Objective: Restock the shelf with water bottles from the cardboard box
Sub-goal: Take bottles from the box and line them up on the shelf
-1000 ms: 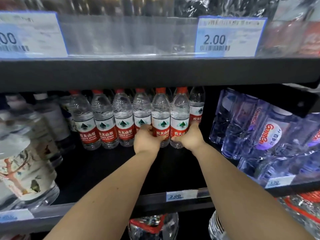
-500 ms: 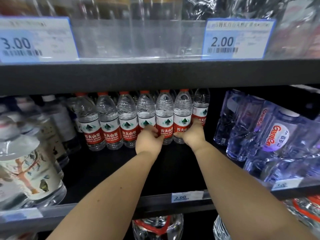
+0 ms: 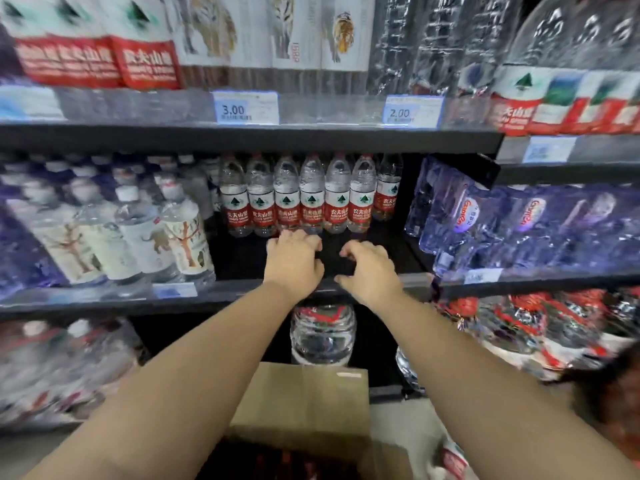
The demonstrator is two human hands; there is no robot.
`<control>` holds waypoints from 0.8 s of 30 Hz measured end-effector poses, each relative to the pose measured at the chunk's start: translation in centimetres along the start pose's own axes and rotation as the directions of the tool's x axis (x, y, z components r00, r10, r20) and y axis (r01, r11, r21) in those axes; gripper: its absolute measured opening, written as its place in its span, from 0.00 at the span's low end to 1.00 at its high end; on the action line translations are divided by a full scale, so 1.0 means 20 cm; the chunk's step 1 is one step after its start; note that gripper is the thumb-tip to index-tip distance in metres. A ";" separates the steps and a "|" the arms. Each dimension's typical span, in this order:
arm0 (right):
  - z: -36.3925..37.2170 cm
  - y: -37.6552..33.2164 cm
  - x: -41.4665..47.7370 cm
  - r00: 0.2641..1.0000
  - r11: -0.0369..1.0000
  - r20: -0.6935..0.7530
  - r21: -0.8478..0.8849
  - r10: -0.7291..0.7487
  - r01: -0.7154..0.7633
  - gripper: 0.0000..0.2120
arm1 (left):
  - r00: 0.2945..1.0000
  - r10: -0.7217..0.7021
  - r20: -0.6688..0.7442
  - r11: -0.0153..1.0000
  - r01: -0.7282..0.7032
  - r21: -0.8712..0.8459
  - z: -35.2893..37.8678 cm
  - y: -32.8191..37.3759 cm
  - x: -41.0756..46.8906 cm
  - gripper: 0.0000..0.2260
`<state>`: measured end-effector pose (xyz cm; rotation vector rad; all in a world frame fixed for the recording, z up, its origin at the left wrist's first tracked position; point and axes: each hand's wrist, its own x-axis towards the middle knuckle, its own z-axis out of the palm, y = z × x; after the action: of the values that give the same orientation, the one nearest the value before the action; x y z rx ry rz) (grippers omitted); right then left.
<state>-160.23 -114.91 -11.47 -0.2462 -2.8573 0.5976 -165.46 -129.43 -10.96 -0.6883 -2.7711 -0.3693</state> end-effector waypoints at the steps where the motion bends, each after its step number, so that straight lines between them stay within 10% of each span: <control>1: 0.03 -0.03 -0.10 1.000 1.000 0.011 -0.023 -0.019 0.019 0.19 | 1.000 -0.017 -0.011 1.000 0.017 0.001 0.00 -0.01 -0.11 0.14; 15: 0.76 0.00 -1.05 0.922 0.969 0.347 -0.227 0.175 -0.098 0.21 | 0.894 -0.212 0.396 0.963 0.122 0.239 0.58 -0.25 -1.45 0.18; 24: 1.48 0.14 -1.50 0.642 0.799 0.577 -0.030 0.505 -0.601 0.24 | 0.451 -0.553 0.701 0.780 0.577 0.244 1.09 -0.20 -1.91 0.26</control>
<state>-137.99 -129.56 -44.26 -1.1399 -3.2339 1.1962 -138.92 -142.33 -43.91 0.2443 -3.7781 -0.2791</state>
